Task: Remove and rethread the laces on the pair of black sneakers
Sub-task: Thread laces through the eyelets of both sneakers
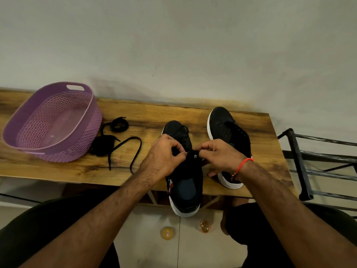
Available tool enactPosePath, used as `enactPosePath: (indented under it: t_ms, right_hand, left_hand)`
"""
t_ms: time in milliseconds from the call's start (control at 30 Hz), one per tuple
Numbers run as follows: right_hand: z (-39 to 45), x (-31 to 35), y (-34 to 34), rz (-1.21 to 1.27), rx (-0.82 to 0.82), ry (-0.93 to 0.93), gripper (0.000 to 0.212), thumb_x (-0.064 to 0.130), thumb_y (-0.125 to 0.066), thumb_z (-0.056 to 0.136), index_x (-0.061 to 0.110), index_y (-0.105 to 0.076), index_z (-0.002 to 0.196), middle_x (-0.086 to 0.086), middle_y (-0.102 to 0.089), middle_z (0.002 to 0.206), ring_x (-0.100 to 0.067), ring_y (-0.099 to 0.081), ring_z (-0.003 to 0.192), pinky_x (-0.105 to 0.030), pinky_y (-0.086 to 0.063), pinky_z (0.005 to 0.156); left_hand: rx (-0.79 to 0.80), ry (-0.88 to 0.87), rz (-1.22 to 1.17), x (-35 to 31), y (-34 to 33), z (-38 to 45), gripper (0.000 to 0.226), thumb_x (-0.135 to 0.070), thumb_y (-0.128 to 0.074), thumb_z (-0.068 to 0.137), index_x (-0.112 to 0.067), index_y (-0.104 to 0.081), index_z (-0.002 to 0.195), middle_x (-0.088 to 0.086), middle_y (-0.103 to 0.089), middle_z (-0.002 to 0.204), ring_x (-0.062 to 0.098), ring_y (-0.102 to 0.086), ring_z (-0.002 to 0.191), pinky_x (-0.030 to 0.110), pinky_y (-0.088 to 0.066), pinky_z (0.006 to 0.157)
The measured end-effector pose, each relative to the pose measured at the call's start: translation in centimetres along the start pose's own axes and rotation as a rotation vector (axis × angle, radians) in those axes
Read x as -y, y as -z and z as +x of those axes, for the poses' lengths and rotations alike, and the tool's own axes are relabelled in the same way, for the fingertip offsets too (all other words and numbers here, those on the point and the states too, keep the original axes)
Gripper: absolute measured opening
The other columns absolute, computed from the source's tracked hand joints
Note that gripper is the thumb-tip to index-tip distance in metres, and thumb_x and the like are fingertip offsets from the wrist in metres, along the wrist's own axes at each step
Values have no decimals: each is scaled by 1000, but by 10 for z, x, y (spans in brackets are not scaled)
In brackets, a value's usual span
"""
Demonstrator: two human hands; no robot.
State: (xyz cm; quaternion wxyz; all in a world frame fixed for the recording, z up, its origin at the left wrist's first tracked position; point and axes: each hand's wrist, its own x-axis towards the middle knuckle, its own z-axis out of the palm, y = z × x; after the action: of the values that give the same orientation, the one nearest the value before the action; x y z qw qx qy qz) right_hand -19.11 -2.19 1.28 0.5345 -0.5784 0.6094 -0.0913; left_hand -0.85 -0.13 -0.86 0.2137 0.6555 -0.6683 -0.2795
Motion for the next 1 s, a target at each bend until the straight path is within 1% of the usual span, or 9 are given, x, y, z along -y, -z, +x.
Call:
enactPosePath:
  t_ms: [167,333,467,533,600,667,767,900,1000]
  right_hand:
    - [0,1,-2,32,-1,-20,25,19,-51,102,22,-68,119,-5,-66,116,-17,-68,101,-37,-63,63]
    - [0,2,-1,7,-10,-2,22,20,-54,100,22,-69,116,-2,-69,111,-15,-70,96,-44,-63,72]
    - [-1,1,1,128,11,-40,17,31,-59,99,23,-71,108,1,-71,107,-22,-74,86,-34,-61,65]
    - [1,-3,-1,140,-7,-25,16,30,-61,98,20,-70,107,-1,-72,107,-24,-74,84,-35,-61,65]
    - [6,-4,-7,153,-46,10,11,22,-62,98,15,-68,104,-5,-71,101,-21,-71,76,-28,-59,58]
    - [11,-4,-13,194,-87,37,5,17,-63,97,14,-67,96,-7,-68,94,-16,-64,71,-22,-52,53]
    - [17,-5,-17,231,-146,40,10,20,-65,93,18,-68,84,-2,-68,91,-15,-62,78,-26,-50,65]
    - [15,1,-10,610,-225,106,9,12,-55,97,10,-61,92,-7,-75,93,-26,-71,89,-40,-54,82]
    - [11,13,19,1113,-340,263,9,6,-46,99,2,-53,94,-16,-69,79,-29,-70,72,-47,-60,79]
  left_hand:
    - [10,-7,31,2,0,1,7,-32,-76,87,-26,-73,88,-11,-52,107,3,-46,99,10,-31,64]
    - [17,24,-34,5,-5,2,7,-34,-76,88,-28,-72,90,-11,-51,107,4,-46,101,10,-31,67]
    - [1,48,-81,8,-9,3,7,-37,-77,86,-34,-71,87,-12,-49,106,4,-45,106,10,-30,71]
    - [-21,60,-122,8,-11,2,10,-39,-79,83,-39,-69,83,-14,-50,103,7,-49,108,18,-41,79]
    - [-38,66,-147,9,-13,1,18,-42,-80,80,-48,-64,77,-20,-49,101,10,-51,110,39,-49,91]
    - [-44,70,-130,10,-13,1,24,-44,-80,80,-53,-59,72,-23,-49,103,13,-50,115,48,-45,97]
    - [-27,81,-22,6,-7,0,17,-44,-76,84,-49,-60,80,-20,-48,116,14,-40,124,37,-24,93]
    - [57,86,27,2,8,0,28,-47,-77,83,-46,-58,104,-14,-38,143,17,-29,136,38,-20,95]
    - [116,131,44,7,21,6,62,-51,-79,79,-42,-49,133,-8,-22,159,22,-20,147,51,-22,110]
